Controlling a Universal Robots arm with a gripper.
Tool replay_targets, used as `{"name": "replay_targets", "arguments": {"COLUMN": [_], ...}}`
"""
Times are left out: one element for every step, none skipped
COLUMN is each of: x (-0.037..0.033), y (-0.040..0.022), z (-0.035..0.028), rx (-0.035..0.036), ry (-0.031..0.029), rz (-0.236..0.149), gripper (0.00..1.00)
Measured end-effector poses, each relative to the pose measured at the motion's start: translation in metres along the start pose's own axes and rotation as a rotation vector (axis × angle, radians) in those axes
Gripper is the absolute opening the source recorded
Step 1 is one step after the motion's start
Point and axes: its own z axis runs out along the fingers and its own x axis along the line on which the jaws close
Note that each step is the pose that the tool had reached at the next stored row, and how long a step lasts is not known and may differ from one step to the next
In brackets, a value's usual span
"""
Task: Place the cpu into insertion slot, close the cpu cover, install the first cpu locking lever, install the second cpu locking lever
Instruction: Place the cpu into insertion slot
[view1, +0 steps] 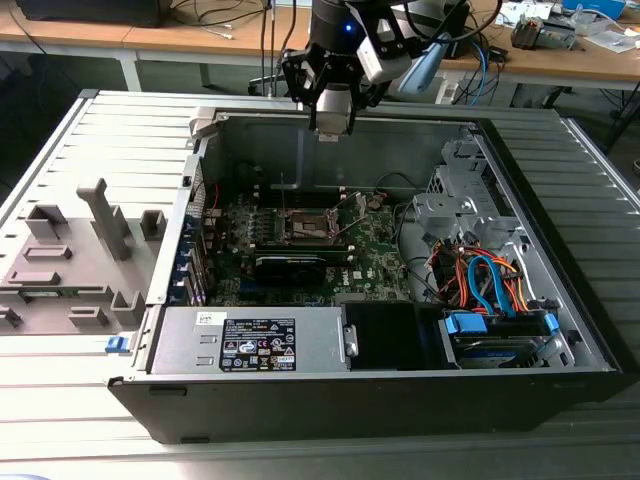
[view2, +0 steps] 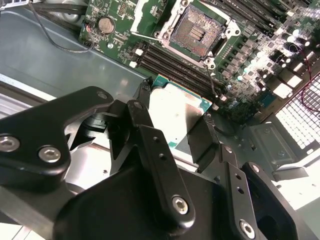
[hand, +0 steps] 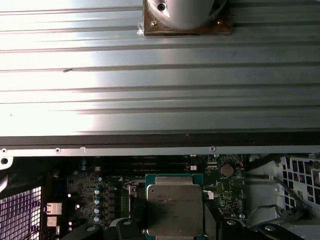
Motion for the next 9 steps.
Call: {"name": "replay_targets", "arguments": {"x": [0.0,0.0,0.0,0.0,0.0,-0.0001,-0.0001,-0.0001,-0.0001], "y": [-0.0003,-0.0005,-0.0008,-0.001,-0.0012,-0.0039,-0.0051,-0.0051,-0.0052], "z": [0.0,0.0001,0.0001,0.0001,0.0001,0.0004,0.001,0.0011,0.0011], "rx": [0.0,0.0,0.0,0.0,0.0,0.0,0.0,0.0,0.0], "ry": [0.0,0.0,0.0,0.0001,0.0001,0.0,0.0,0.0,0.0], "rz": [0.0,0.0,0.0,0.0,0.0,0.0,0.0,0.0,0.0], "gripper": [0.55,0.55,0.55,0.55,0.55,0.55,0.55,0.55,0.55]}}
